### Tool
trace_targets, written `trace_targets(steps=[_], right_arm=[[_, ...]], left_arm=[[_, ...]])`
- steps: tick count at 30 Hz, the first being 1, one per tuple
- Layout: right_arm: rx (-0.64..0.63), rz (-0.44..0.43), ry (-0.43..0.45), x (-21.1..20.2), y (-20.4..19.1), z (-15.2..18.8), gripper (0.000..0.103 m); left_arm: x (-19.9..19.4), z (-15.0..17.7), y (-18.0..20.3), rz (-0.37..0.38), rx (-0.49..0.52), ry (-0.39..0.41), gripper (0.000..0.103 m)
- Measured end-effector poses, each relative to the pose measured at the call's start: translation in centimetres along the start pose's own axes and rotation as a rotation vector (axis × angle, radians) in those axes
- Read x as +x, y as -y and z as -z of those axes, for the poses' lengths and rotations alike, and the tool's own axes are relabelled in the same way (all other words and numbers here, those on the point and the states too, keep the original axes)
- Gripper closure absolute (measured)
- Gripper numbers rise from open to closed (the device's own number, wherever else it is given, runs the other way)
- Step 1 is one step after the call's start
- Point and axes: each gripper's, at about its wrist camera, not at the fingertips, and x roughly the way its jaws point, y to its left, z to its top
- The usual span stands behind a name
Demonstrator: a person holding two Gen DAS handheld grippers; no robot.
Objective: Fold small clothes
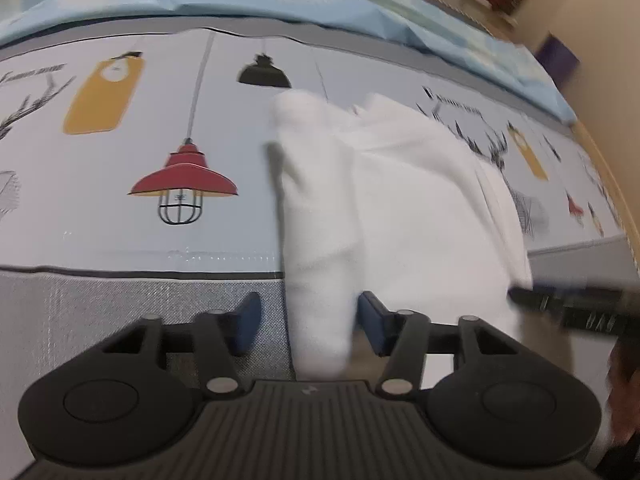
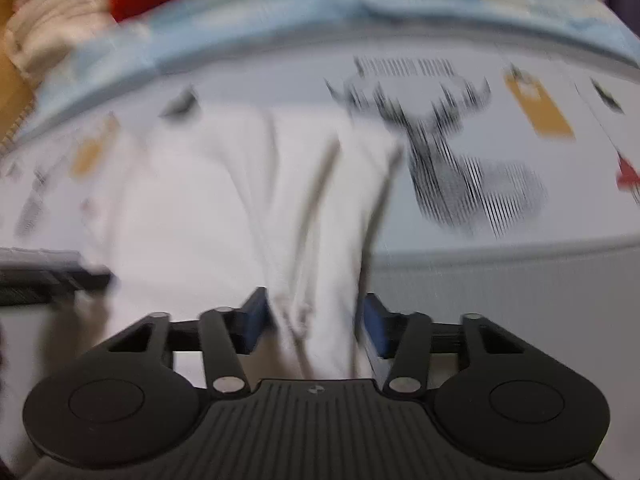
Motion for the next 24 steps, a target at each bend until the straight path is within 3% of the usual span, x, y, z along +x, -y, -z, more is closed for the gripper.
trace_targets(steps=[2,4,5,6,7,9,11,13,16,17,19,21,24], right_arm=[[-0.008,0.012,0.054,-1.4,-0.4,0.0,0.053],[-0.062,0.024,0.047,-0.9,-0.6,0.4,0.053],[-0.082,0.029,0.021,-0.4,-0.5,0.6,0.049],[-0.065,0.033,0.009,-0.4,0.0,0.7,0.040],[-0.014,0.034,-0.016,-0.8,0.7,0.6,0.037],[0.049,0.068,-0.054,-1.9,1.9,0.7,0.037],[0.026,0.206,-0.047,-3.7,2.3,1.2,0.039],[0.031,0.286,0.022,-6.3,3.2,1.8,0.039],[0.081,0.172,0.189,-12.1,3.6,3.1,0.039],[0.058,0.121,0.261,-14.4,3.0,4.0,0.039],[-0.021,0.072,0.387,-18.1,1.6,5.8,0.035],[-0.109,0.062,0.516,-21.7,0.4,8.4,0.021],[-0.127,0.022,0.616,-25.6,-0.1,12.1,0.018]], left_arm=[[-1.9,-0.4,0.9,0.023,0.003,0.057,0.046],[-2.7,0.2,1.6,0.064,0.044,0.116,0.045],[-1.6,1.1,1.9,0.049,0.086,0.080,0.045],[0.4,2.3,2.2,-0.025,0.131,-0.022,0.040],[0.9,3.5,2.3,-0.060,0.147,-0.051,0.034],[-0.5,3.9,3.7,-0.117,0.187,-0.028,0.034],[-3.7,3.9,5.6,-0.145,0.239,0.047,0.032],[-6.6,4.1,7.1,-0.184,0.300,0.119,0.019],[-12.1,5.5,9.8,-0.235,0.357,0.259,0.014],[-13.8,6.0,10.1,-0.237,0.355,0.304,0.006],[-17.5,7.9,11.1,-0.235,0.325,0.415,0.000],[-20.3,11.1,12.2,-0.233,0.285,0.506,0.000],[-22.1,15.4,14.4,-0.253,0.211,0.569,0.000]])
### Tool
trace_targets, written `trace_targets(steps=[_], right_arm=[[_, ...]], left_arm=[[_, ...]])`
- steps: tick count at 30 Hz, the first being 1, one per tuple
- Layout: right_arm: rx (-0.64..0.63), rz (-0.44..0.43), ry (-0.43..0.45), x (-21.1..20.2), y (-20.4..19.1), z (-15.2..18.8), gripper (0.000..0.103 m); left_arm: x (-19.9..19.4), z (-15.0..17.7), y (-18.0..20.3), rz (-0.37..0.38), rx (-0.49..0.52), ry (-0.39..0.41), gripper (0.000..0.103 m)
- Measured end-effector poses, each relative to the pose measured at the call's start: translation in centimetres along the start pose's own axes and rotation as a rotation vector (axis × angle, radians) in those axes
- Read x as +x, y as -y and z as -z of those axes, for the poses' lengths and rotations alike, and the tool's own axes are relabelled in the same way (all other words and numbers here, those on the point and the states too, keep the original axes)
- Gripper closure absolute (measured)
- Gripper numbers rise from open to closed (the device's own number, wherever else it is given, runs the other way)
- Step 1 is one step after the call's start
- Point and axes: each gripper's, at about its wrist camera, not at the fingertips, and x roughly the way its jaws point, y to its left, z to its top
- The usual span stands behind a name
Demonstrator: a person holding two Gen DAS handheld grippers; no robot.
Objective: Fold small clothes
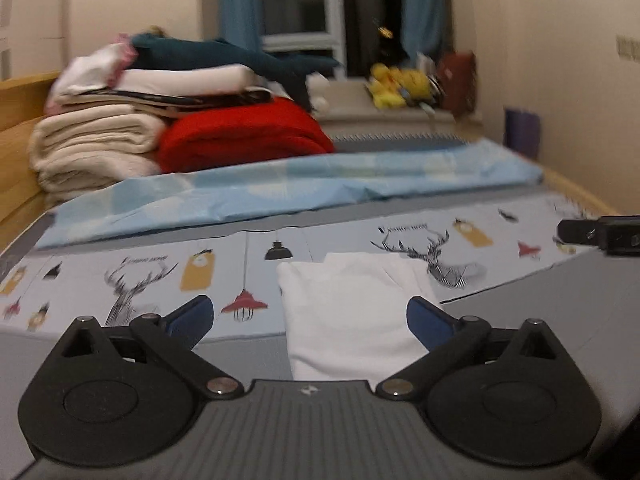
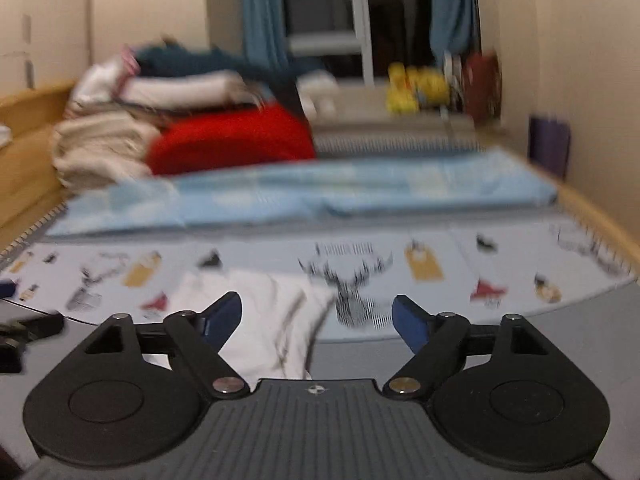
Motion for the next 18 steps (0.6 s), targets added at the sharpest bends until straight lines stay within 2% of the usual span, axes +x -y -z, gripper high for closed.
trace_targets(steps=[2,3,4,7,9,12,16,18], right_arm=[[0.008,-0.015,0.030,-2.1,-0.2,0.8,0.015],[-0.001,-0.005,0.024,-2.6,-0.2,1.0,0.015],[-0.009,0.003,0.012,-2.7,-0.2,1.3,0.015],[-0.010,0.035,-0.010,-3.5,0.0,2.0,0.015],[0.022,0.063,-0.027,-4.4,0.2,2.4,0.015],[0.081,0.086,-0.028,-4.7,1.1,3.2,0.015],[0.184,0.076,-0.061,-4.8,1.9,4.4,0.015],[0.154,0.079,-0.049,-4.7,1.3,4.5,0.015]], left_arm=[[-1.8,2.6,1.4,-0.045,-0.001,0.028,0.000],[-2.2,3.7,2.4,-0.055,0.042,-0.011,0.000],[-2.3,3.9,3.0,-0.066,0.069,-0.054,0.000],[-3.5,4.0,3.4,-0.088,0.053,-0.007,0.000],[-3.3,4.2,3.5,-0.100,0.077,-0.025,0.000],[-3.2,4.3,2.7,-0.113,0.013,-0.070,0.000],[-3.3,4.5,2.3,-0.123,-0.017,-0.101,0.000],[-3.1,4.5,2.1,-0.116,-0.020,-0.105,0.000]])
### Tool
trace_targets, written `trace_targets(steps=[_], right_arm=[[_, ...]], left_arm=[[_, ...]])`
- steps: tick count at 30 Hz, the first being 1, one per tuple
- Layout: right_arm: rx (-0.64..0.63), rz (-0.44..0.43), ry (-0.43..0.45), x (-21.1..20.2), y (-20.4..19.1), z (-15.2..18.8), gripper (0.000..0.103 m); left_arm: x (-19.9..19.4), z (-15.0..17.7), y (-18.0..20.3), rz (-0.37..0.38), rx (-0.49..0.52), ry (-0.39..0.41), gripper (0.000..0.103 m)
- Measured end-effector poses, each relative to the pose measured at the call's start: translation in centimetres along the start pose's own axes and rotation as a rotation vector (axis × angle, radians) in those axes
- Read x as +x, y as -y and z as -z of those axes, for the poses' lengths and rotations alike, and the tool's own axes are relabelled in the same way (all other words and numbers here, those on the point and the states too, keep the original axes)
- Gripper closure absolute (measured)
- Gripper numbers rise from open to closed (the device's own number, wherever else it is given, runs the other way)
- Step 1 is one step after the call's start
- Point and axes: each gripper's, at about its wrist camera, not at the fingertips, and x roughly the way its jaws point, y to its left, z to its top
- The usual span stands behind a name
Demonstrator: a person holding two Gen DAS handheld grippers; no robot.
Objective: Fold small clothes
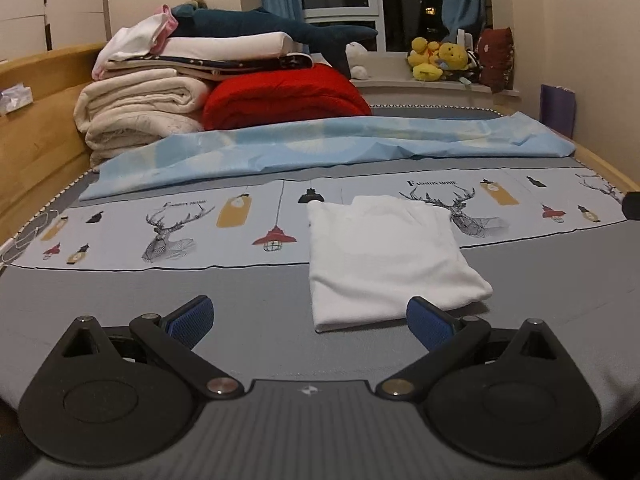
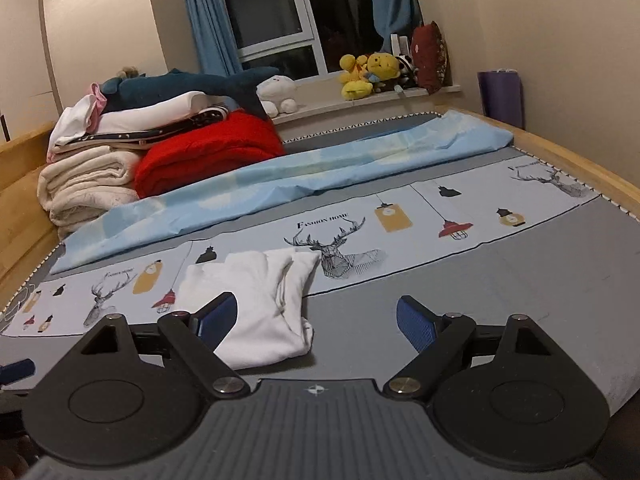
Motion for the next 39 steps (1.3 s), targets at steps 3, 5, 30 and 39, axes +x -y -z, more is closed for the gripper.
trace_targets(steps=[3,5,30,39], right_arm=[[-0.039,-0.010,-0.006,0.0,-0.8,0.4,0.015],[-0.050,-0.012,-0.010,0.2,-1.0,0.5,0.015],[-0.067,-0.039,-0.053,1.5,-2.2,0.9,0.015],[-0.105,-0.046,-0.063,1.9,-3.2,1.4,0.015]], left_arm=[[-0.2,0.0,-0.2,0.004,-0.017,-0.003,0.000],[-0.3,-0.1,-0.4,0.007,-0.034,-0.007,0.000],[1.7,0.2,0.8,0.015,-0.078,-0.084,0.000],[1.6,0.3,0.8,0.014,-0.077,-0.083,0.000]])
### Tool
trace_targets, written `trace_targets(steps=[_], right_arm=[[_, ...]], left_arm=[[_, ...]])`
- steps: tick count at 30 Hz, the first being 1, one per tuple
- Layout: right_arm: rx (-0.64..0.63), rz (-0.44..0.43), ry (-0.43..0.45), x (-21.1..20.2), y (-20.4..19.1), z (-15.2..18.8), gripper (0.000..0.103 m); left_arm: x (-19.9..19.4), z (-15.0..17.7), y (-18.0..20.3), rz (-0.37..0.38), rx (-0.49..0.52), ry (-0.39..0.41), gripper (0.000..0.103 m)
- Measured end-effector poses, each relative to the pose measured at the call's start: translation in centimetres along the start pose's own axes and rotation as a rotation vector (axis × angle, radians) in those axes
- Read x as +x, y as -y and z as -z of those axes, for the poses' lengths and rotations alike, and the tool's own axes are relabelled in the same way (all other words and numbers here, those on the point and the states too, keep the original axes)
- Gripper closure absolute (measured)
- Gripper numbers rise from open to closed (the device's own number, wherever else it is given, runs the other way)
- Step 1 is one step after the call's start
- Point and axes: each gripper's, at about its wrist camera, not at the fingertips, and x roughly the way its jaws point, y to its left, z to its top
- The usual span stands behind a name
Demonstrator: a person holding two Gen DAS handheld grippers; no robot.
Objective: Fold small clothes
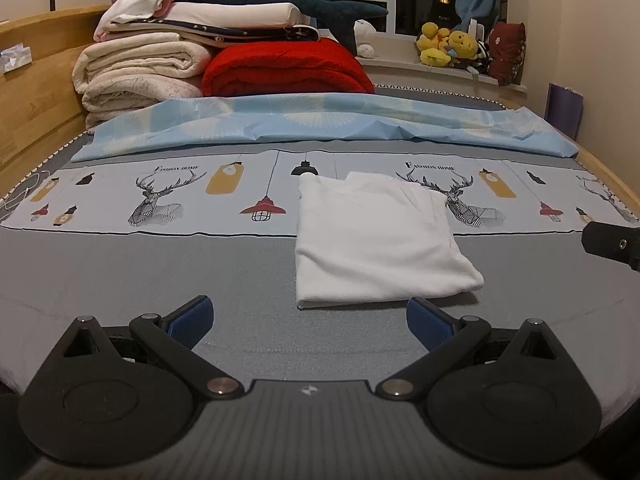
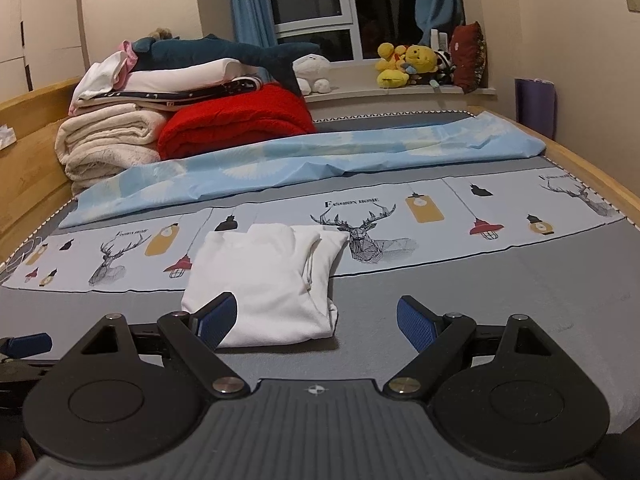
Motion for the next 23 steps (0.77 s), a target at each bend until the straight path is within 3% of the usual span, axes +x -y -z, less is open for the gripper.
trace_targets(steps=[23], right_arm=[[-0.003,-0.008,-0.009,0.34,-0.63,0.10,0.015]], left_arm=[[0.48,0.19,0.35,-0.013,0.008,-0.015,0.000]])
